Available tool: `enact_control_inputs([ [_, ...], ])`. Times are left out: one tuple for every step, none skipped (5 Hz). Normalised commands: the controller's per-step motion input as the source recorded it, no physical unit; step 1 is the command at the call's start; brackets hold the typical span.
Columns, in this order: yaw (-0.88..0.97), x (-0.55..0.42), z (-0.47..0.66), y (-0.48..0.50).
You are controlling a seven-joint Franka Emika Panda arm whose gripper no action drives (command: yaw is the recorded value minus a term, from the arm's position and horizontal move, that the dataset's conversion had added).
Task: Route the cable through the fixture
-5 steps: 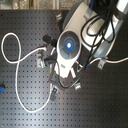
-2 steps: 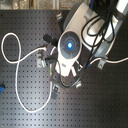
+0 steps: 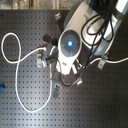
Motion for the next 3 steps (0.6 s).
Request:
enact_control_inputs([
  [0.08, -0.219, 0.42, 0.319],
  [0.01, 0.015, 0.63, 0.483],
  [0.20, 0.399, 0.65, 0.414],
])
